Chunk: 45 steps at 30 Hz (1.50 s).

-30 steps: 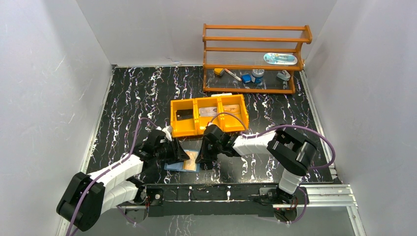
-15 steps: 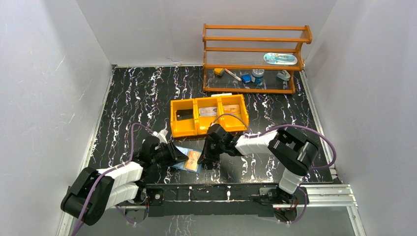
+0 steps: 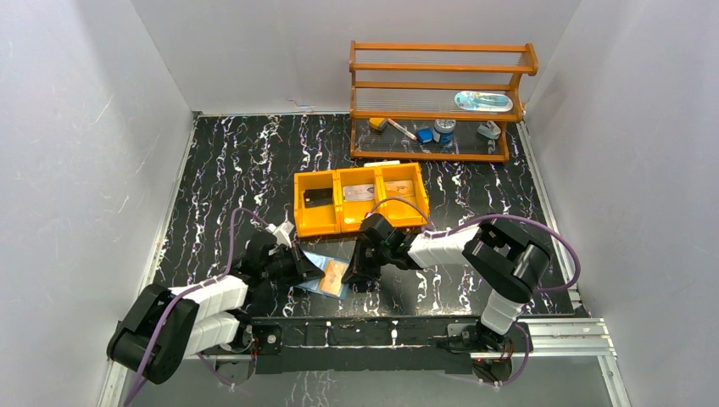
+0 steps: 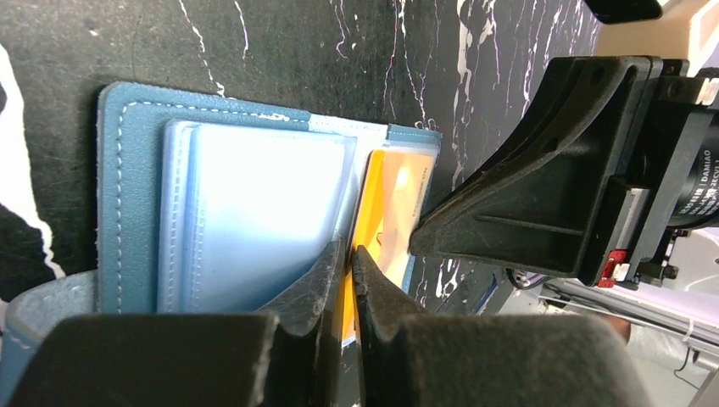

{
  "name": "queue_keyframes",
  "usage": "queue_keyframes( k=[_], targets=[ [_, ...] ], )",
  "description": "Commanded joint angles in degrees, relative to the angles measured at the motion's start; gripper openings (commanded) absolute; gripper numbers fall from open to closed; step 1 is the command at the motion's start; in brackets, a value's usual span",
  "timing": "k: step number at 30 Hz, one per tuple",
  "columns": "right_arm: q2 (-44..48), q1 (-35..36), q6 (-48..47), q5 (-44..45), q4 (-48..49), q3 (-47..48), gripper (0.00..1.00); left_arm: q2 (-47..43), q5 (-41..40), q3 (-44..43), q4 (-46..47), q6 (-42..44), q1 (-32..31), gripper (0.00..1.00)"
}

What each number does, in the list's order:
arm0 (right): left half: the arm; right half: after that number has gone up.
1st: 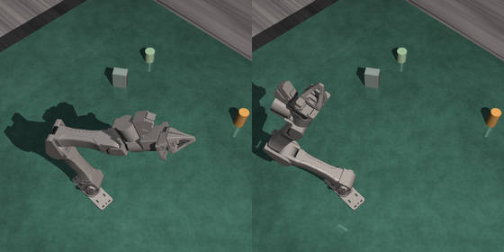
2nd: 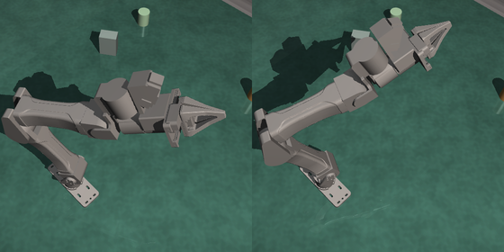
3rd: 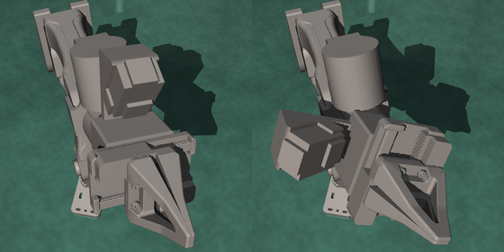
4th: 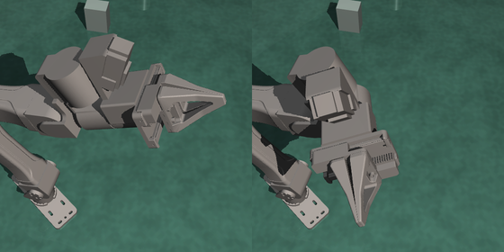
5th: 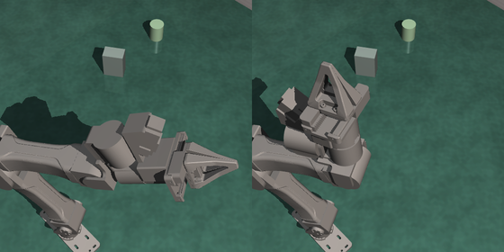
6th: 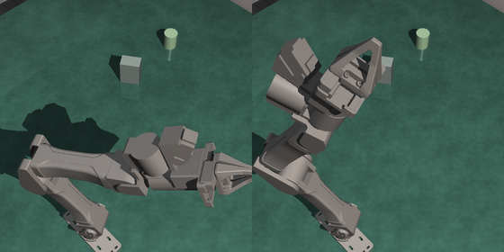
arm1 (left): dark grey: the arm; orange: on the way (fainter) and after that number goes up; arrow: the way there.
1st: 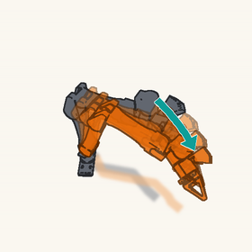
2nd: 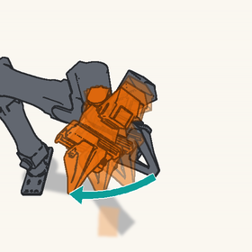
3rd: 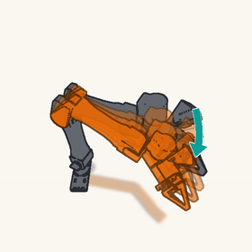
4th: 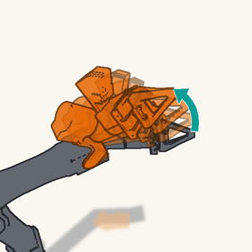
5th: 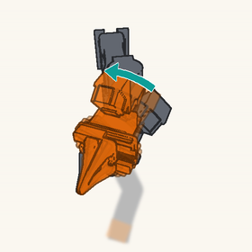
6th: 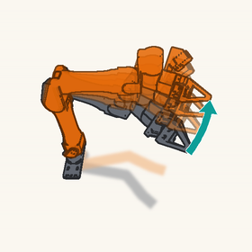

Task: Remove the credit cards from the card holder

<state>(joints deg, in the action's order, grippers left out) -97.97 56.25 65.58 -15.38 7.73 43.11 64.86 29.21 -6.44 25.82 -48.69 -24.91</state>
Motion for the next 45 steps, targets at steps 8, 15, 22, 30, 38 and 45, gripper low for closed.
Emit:
queue_keyframes(
  k=[8,15,22,30,38,45],
  targets=[
    [-2.16,0.12,-2.19,3.77,-2.13,-0.10,0.05,1.54,14.94,-1.13,-3.79,0.91,-3.77,0.09],
    [-2.18,-0.26,-2.75,4.31,-3.28,0.61,0.06,0.84,13.34,-4.72,-9.10,3.15,-6.41,0.00],
    [0.65,-1.01,-2.84,5.53,-4.48,-0.83,0.07,-4.23,7.03,-5.95,-16.31,3.73,-6.40,0.00],
    [1.89,-1.53,-2.65,5.75,-4.31,-2.20,0.06,-6.84,2.82,-6.59,-20.69,3.93,-6.38,0.00],
    [2.18,-1.53,-2.39,5.12,-3.20,-2.84,0.03,-8.22,0.29,-6.68,-22.10,3.50,-6.38,0.00],
    [2.32,-1.49,-1.07,4.30,-1.20,-4.27,0.04,-7.31,-1.79,-6.12,-21.84,1.40,-6.38,0.21]
  ],
)
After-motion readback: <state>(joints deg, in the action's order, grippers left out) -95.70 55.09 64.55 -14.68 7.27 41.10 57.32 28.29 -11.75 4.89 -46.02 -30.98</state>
